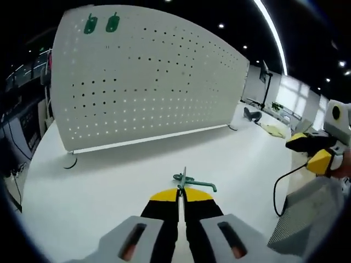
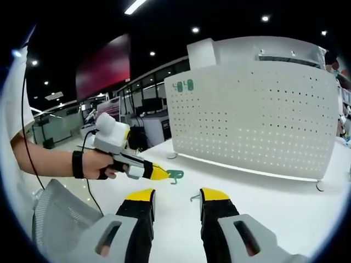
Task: Insert the hook assembly into the mounting plate slot until the hook locks in place.
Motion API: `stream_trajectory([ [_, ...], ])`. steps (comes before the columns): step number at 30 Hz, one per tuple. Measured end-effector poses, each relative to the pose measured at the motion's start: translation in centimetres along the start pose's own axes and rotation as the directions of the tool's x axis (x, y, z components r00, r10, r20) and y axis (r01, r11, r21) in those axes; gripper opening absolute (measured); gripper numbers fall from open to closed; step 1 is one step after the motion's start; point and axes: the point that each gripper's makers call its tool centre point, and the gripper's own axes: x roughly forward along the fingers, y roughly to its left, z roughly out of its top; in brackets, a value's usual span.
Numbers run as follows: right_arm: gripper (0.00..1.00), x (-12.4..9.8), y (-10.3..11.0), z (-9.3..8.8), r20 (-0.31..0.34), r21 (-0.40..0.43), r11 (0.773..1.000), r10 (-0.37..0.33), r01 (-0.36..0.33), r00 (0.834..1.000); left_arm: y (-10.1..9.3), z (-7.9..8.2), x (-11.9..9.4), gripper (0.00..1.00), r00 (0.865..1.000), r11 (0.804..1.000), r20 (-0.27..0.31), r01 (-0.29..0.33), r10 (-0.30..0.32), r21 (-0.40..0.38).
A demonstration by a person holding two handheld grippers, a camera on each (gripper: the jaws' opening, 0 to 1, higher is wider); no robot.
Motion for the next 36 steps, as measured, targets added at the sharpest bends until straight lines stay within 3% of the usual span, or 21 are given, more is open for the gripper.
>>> stream_trajectory([
  [10,0.31,0.1,1.2,0.5,0.021,-0.034,0.998,0.045,-0.044,0.999,-2.7,0.7,-1.7,0.01,0.999,0.999,0.004,0.037,-0.037,-0.032],
  [22,0.29,-1.0,2.6,0.4,0.032,-0.061,0.994,0.095,-0.093,0.995,-6.2,-0.2,-3.9,0.01,0.998,0.995,-0.026,0.062,-0.064,-0.075],
  [33,0.22,-2.4,2.4,0.1,0.011,-0.104,0.985,0.142,-0.140,0.990,-10.3,0.3,-4.4,0.01,0.991,0.989,-0.057,0.117,-0.123,-0.090],
  [36,0.19,-2.7,2.2,-0.4,-0.027,-0.159,0.975,0.154,-0.157,0.988,-11.4,0.4,-4.4,0.01,0.989,0.989,-0.066,0.126,-0.131,-0.083],
])
